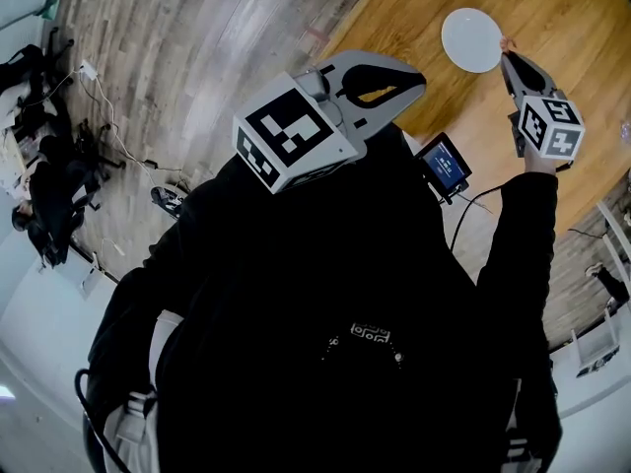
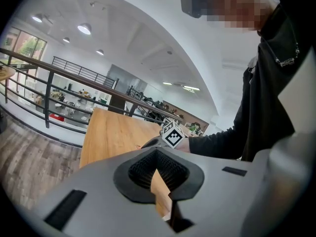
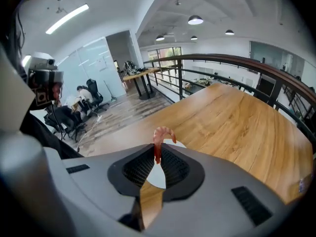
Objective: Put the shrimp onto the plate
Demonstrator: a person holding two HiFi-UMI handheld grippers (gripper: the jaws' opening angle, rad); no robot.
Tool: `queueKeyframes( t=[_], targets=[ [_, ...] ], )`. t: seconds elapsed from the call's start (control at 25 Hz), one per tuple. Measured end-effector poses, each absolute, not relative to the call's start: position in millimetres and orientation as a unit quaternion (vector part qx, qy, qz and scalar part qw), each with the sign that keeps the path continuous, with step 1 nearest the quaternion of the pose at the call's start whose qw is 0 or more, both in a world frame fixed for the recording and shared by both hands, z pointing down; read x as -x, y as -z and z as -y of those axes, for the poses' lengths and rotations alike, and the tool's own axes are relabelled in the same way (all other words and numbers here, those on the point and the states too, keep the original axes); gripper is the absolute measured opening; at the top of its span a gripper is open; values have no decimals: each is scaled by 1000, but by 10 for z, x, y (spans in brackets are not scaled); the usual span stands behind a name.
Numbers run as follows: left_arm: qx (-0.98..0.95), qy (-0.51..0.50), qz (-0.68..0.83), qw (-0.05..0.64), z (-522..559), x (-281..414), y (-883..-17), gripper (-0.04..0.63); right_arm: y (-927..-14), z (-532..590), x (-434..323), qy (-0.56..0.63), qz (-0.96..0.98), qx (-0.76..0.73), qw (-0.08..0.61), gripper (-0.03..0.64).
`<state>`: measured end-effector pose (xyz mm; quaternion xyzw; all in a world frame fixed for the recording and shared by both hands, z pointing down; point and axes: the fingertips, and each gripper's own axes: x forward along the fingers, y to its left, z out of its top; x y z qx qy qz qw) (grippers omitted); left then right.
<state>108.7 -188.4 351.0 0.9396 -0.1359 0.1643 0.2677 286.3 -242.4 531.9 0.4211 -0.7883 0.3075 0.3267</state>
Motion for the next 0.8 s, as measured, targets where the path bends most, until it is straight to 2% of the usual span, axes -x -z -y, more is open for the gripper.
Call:
queueKeyframes(
  t=[0.16, 0.8],
  targets=[
    [-940, -173, 138, 260, 1886, -1057, -3546, -2, -5628, 2393, -2858, -305, 780, -404, 368, 54],
    [-935, -178, 167, 256, 1794, -920, -3531, -2, -6465, 2183, -2840, -316, 743, -377, 454, 55]
  ],
)
